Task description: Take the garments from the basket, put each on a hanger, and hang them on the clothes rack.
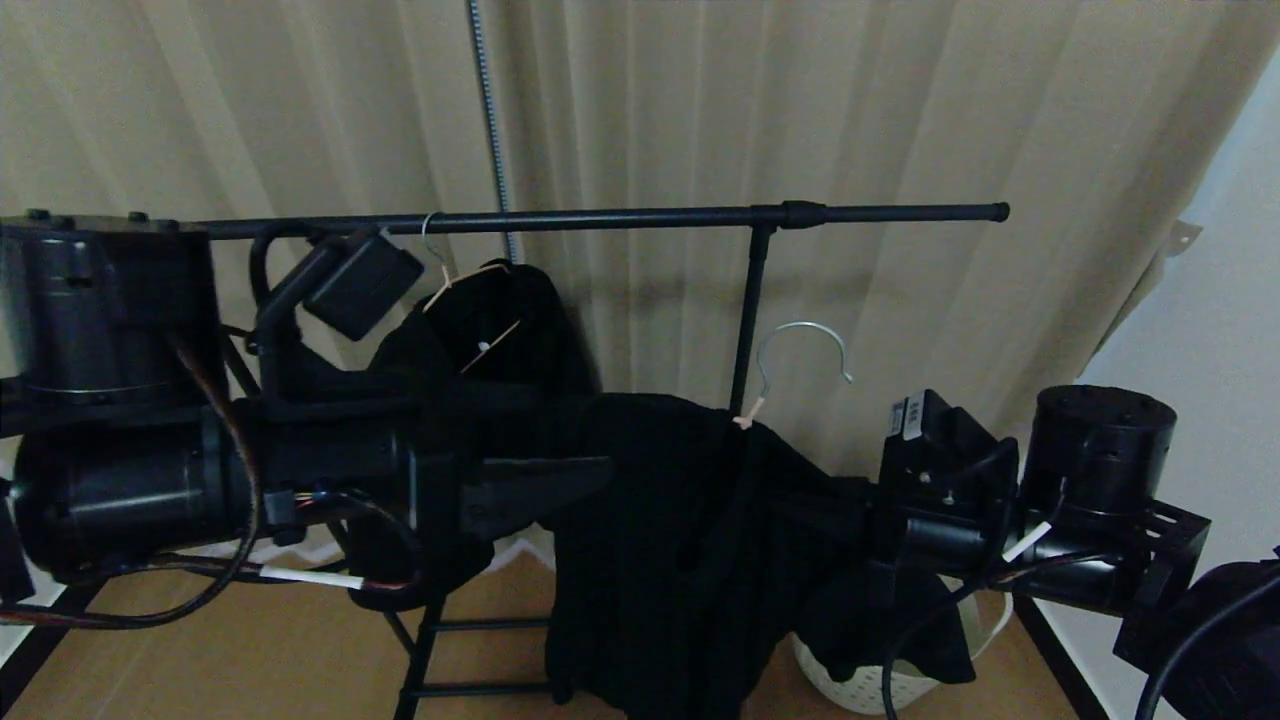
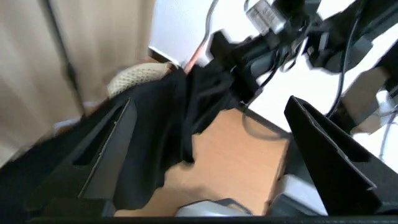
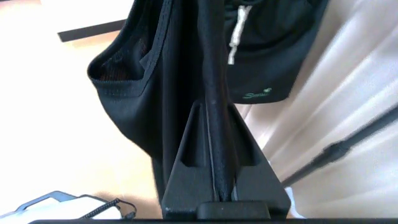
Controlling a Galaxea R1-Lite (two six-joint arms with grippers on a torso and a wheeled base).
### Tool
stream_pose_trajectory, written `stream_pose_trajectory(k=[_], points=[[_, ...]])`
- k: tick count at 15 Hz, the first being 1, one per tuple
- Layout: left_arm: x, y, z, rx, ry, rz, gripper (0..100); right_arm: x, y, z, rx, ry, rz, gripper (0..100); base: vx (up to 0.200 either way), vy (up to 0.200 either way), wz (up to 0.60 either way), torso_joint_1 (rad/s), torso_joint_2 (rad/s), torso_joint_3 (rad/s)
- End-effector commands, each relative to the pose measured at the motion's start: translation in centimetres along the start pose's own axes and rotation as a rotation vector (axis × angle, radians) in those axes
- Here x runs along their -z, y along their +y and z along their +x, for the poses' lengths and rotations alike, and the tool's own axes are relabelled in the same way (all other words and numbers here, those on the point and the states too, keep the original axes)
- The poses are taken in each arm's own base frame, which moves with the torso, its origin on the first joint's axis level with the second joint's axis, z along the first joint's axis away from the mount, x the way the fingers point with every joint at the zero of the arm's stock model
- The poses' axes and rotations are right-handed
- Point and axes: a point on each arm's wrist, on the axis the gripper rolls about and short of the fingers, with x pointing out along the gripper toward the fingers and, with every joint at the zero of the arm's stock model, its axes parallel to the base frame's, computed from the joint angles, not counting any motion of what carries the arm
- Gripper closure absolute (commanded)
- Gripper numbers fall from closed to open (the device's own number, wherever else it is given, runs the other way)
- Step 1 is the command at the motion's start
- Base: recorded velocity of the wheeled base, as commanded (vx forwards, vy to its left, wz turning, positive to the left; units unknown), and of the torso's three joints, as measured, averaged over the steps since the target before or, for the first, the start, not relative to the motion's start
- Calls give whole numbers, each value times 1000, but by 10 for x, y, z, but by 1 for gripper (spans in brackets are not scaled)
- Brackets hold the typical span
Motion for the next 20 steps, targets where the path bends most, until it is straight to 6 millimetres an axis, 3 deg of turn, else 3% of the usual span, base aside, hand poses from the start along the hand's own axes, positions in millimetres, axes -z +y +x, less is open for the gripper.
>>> stream_pose_trajectory(k=[1,2,4,5,6,9,16,17,20], points=[[37,30,-60,-45,-21,51,0,-1,-3,-6,-12,-15,-2,100,0,0,0,0,0,0],[48,42,-73,-2,-47,54,0,0,-4,-9,-27,-18,-1,100,0,0,0,0,0,0],[66,69,-76,6,-45,23,0,0,-4,-10,-31,-18,-1,100,0,0,0,0,0,0],[66,69,-76,6,-45,23,0,0,-4,-10,-31,-18,-1,100,0,0,0,0,0,0],[90,95,-69,46,-47,-21,0,1,-3,-12,-50,-29,-2,100,0,0,0,0,0,0],[122,112,-48,103,-61,-14,0,3,-1,-14,-78,-50,-13,100,0,0,0,0,0,0],[133,122,-22,157,-49,-62,0,5,2,-15,-94,-44,-6,100,0,0,0,0,0,0],[133,121,-21,163,-47,-76,100,6,2,-15,-99,-44,-7,100,0,0,0,0,0,0],[130,122,-24,150,-63,-52,100,7,1,-14,-100,-41,-4,100,0,0,0,0,0,0]])
